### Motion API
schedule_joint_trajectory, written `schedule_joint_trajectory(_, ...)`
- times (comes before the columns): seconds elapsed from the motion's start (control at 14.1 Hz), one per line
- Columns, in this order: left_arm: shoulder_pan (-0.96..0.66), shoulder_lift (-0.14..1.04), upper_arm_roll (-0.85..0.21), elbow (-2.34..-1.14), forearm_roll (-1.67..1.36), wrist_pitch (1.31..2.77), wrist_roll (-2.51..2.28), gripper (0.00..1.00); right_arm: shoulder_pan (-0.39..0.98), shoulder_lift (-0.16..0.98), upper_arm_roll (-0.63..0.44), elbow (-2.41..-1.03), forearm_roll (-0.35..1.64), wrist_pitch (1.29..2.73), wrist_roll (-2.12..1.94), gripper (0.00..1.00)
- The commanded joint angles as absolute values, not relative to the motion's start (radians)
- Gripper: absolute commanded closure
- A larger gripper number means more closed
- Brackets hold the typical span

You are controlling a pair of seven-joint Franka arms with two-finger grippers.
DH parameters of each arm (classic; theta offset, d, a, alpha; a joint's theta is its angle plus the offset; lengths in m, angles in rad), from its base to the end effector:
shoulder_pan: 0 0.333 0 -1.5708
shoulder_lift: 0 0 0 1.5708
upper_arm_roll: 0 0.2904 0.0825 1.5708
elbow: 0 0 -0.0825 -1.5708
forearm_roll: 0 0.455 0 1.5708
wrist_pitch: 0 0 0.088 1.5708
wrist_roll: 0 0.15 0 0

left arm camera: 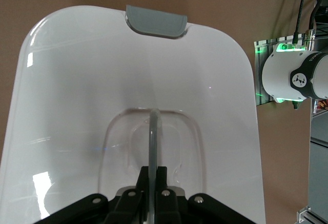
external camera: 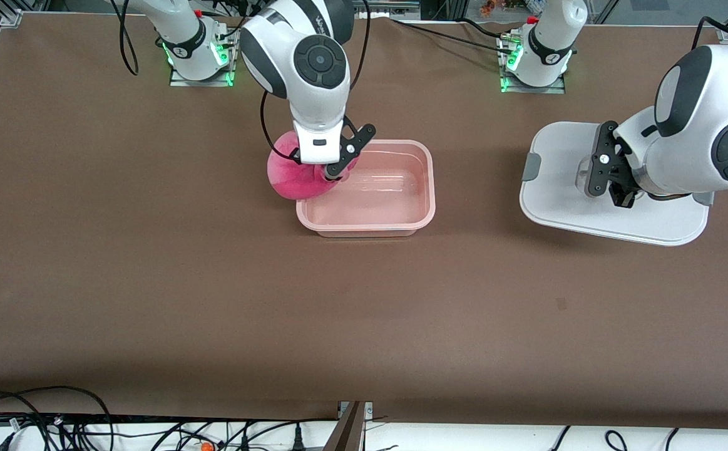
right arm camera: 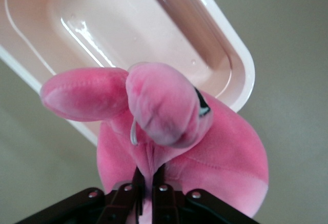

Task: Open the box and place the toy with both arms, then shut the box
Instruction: 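Carry the pink toy into the open pink box with the right gripper, then lower the lid onto the box with the left gripper while the right gripper withdraws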

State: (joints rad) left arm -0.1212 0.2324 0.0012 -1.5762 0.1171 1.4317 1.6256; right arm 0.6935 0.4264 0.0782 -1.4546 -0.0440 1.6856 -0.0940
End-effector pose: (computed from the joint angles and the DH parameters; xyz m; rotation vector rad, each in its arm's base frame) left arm 0.6333 -0.0575 0.3988 1.8727 -2.2458 -0.5264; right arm 0.5174 0.4876 0.3395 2.7699 1.2891 -0.2753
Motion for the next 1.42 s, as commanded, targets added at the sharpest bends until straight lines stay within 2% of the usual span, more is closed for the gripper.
schedule_joint_trajectory(0.0, -0.13, 0.23, 0.003, -1.569, 0.127, 1.419, 1.615, 1.0, 0.716, 0.462, 0.067, -1.436, -0.052, 1.73, -0.008, 0.0)
schedule_joint_trajectory(0.28, -0.13, 0.235, 0.003, -1.571, 0.075, 1.425, 1.605, 1.0, 0.805, 0.46, 0.067, -1.352, -0.043, 1.75, 0.246, 0.0)
schedule_joint_trajectory(0.5, -0.13, 0.235, 0.003, -1.572, 0.06, 1.424, 1.58, 1.0, 0.822, 0.445, 0.066, -1.332, -0.038, 1.741, 0.316, 0.0)
schedule_joint_trajectory(0.71, -0.13, 0.236, 0.003, -1.572, 0.023, 1.424, 1.539, 1.0, 0.813, 0.396, 0.026, -1.331, -0.035, 1.651, 0.316, 0.0)
schedule_joint_trajectory(0.85, -0.13, 0.236, -0.003, -1.574, -0.029, 1.419, 1.467, 1.0, 0.811, 0.364, -0.098, -1.331, -0.028, 1.579, 0.313, 0.0)
schedule_joint_trajectory(1.21, -0.146, 0.271, -0.078, -1.566, -0.294, 1.433, 1.225, 1.0, 0.808, 0.337, -0.406, -1.333, -0.017, 1.542, 0.195, 0.0)
schedule_joint_trajectory(1.35, -0.188, 0.322, -0.155, -1.556, -0.35, 1.544, 1.2, 1.0, 0.784, 0.341, -0.486, -1.333, 0.018, 1.531, 0.129, 0.0)
